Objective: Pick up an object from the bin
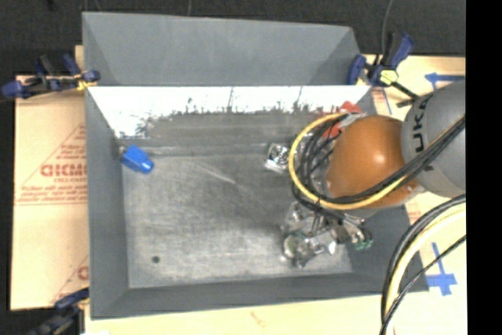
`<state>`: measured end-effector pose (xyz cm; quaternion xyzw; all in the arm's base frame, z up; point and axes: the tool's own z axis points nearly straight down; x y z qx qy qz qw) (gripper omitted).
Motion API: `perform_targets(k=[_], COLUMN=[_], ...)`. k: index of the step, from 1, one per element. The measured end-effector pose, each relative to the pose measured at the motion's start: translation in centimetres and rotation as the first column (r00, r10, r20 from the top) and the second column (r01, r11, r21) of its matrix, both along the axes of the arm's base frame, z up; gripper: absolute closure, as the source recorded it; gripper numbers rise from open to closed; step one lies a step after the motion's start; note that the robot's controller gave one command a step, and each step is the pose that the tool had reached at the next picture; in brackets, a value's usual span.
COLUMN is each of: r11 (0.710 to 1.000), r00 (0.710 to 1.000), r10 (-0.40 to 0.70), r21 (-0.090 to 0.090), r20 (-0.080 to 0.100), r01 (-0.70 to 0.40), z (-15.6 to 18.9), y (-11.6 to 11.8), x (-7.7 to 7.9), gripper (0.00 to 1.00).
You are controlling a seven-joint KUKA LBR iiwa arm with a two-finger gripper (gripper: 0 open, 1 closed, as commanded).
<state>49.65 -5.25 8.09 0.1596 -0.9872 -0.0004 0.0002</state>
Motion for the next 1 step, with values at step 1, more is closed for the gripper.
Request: perform_targets(k=[1], r11=[0.968], r00=[0.968], r10=[0.251], r21=[-0.005], r20=[0.01], r01=[-0.251], z=[16.15], y=[-0.41], x=[0.03], gripper=[1.0])
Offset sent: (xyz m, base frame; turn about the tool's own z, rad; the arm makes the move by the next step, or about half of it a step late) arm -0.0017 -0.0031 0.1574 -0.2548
